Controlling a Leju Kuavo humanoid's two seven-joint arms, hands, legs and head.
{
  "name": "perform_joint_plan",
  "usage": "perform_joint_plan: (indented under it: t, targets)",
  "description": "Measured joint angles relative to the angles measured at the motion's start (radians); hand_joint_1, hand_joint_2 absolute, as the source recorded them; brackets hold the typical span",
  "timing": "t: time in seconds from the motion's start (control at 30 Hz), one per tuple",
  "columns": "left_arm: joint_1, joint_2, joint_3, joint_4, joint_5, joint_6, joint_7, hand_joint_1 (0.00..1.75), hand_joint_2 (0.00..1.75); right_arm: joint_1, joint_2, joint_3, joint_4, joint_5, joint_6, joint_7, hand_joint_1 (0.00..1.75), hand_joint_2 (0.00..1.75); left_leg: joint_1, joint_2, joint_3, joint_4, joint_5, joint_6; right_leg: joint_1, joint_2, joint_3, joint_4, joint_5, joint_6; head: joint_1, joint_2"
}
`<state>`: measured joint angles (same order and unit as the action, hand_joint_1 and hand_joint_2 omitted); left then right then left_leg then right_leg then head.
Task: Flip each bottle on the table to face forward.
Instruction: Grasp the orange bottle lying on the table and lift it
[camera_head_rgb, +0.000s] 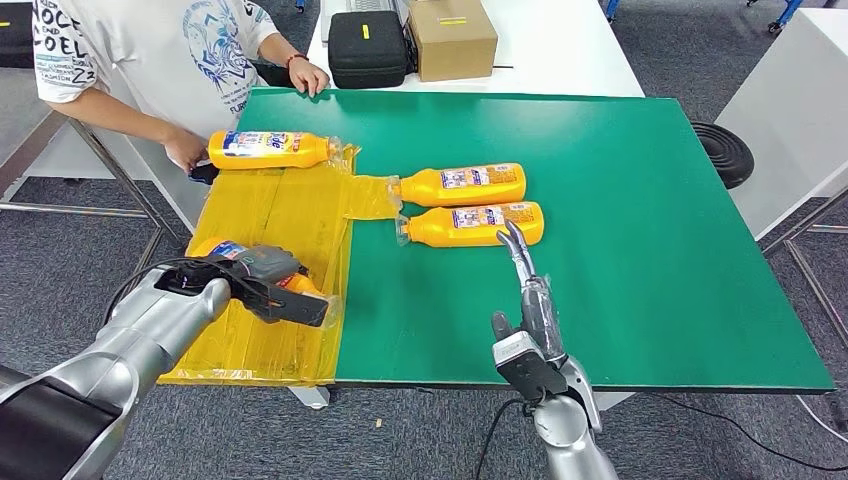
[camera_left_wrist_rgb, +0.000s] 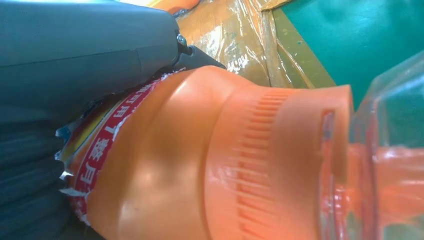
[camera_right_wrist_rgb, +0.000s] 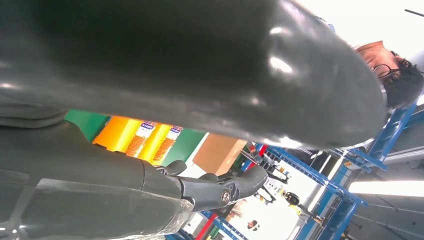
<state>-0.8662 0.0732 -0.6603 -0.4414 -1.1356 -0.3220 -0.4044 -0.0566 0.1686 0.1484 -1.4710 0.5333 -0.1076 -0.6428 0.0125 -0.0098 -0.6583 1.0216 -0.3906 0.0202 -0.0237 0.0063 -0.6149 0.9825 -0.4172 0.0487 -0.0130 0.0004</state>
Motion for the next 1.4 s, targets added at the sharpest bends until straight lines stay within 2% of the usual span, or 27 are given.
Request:
perform_joint_plan:
  t: [0.67,0.73,0.8,0.9,1.0,1.27,1.4]
  targets:
    - [0.029,-0.006,-0.029,0.023,0.059,0.076,0.013,1.34,1.75,0.013,-0.001,-0.010,0.012,-0.003,-0.005,-0.003,0.00,0.00,0.000,0.000,0.001,0.000,0.000,0.000,0.000,0.000,0.002,0.000,0.000,0.000,0.000,0.000]
    - [0.031,-0.006,-0.030,0.024,0.062,0.082,0.013,1.21,1.75,0.017,-0.001,-0.010,0.014,-0.003,-0.006,-0.005,0.00,0.00,0.000,0.000,0.002,0.000,0.000,0.000,0.000,0.000,0.002,0.000,0.000,0.000,0.000,0.000]
    - [0.033,-0.006,-0.031,0.025,0.065,0.084,0.014,0.93,1.75,0.019,-0.001,-0.010,0.016,-0.003,-0.006,-0.006,0.00,0.00,0.000,0.000,0.002,0.000,0.000,0.000,0.000,0.000,0.003,0.000,0.000,0.000,0.000,0.000]
    - [0.034,-0.006,-0.034,0.028,0.068,0.085,0.015,0.66,1.75,0.019,-0.001,-0.010,0.018,-0.003,-0.007,-0.006,0.00,0.00,0.000,0.000,0.003,0.000,0.000,0.000,0.000,0.000,0.004,0.000,0.000,0.000,0.000,0.000]
    - [0.036,-0.006,-0.035,0.030,0.073,0.085,0.017,0.54,1.75,0.019,-0.001,-0.010,0.021,-0.003,-0.007,-0.006,0.00,0.00,0.000,0.000,0.004,0.000,0.000,0.000,0.000,0.000,0.005,0.000,0.000,0.000,0.000,0.000]
    - [0.042,-0.009,-0.035,0.033,0.080,0.084,0.017,0.54,1.75,0.019,-0.001,-0.012,0.024,-0.003,-0.007,-0.006,0.00,0.00,0.000,-0.001,0.006,0.000,0.000,0.000,0.000,-0.001,0.007,0.000,0.000,0.000,0.000,0.000]
    - [0.043,-0.010,-0.035,0.037,0.080,0.084,0.017,0.28,1.75,0.019,-0.001,-0.012,0.026,-0.003,-0.007,-0.006,0.00,0.00,0.000,-0.001,0.007,0.000,0.000,0.000,0.000,-0.001,0.008,0.000,0.000,0.000,0.000,0.000]
